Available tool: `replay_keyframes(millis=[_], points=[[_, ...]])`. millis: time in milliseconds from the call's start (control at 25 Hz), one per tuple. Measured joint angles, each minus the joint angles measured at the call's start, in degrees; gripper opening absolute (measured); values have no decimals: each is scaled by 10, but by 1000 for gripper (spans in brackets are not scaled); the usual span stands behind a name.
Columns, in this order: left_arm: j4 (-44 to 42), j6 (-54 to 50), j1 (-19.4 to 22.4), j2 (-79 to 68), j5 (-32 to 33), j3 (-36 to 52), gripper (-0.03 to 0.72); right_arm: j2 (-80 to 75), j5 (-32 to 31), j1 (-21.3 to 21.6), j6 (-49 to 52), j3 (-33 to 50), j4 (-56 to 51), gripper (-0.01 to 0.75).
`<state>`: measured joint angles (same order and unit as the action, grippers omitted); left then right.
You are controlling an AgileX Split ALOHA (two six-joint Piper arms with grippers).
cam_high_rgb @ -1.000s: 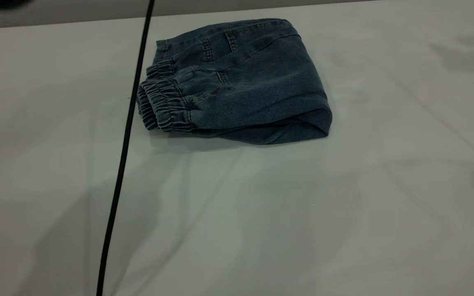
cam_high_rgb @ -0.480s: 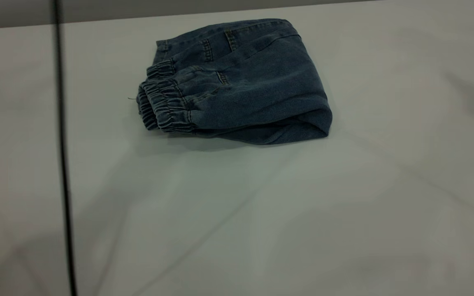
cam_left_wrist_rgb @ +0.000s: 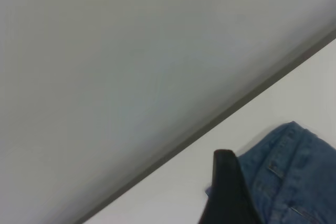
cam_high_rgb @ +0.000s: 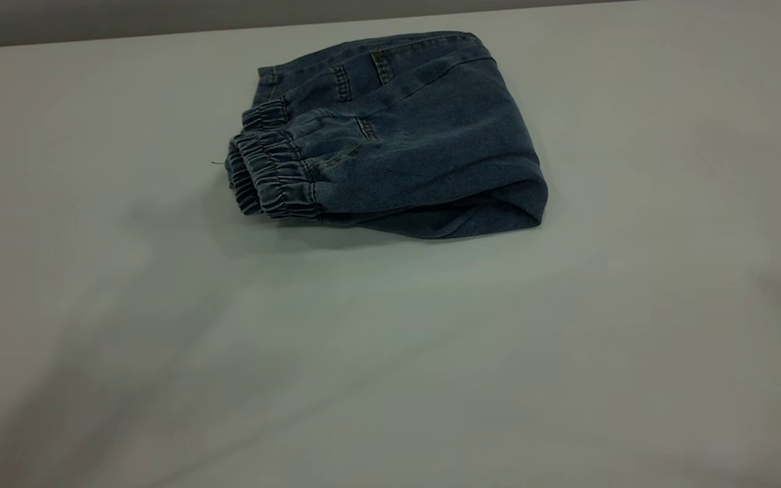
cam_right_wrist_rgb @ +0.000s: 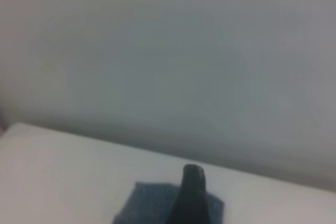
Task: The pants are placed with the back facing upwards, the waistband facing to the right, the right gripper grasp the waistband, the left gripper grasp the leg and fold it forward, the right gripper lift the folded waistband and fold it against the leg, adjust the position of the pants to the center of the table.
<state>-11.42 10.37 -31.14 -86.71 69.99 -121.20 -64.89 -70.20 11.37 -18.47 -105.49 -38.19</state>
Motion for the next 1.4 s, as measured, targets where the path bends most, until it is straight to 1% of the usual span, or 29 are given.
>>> replay_keyframes(millis=[160,400,680,800,960,1080,1240,1400], points=[[13,-23,0,123,0,98,444,74,1,0,4,36,-12,572],[14,-52,0,309,0,260,444,213,1,0,4,131,-45,572],[16,-52,0,547,1,464,444,396,2,0,5,291,-40,572],[20,-54,0,634,2,531,444,465,17,0,8,370,-29,572],[43,-55,0,710,2,609,444,545,17,0,45,467,23,572],[77,-55,0,722,0,656,444,590,24,-5,77,532,92,572],[126,-55,0,721,-2,716,444,628,33,-37,110,608,188,572],[148,-52,0,721,-2,777,444,643,39,-70,136,668,277,572]])
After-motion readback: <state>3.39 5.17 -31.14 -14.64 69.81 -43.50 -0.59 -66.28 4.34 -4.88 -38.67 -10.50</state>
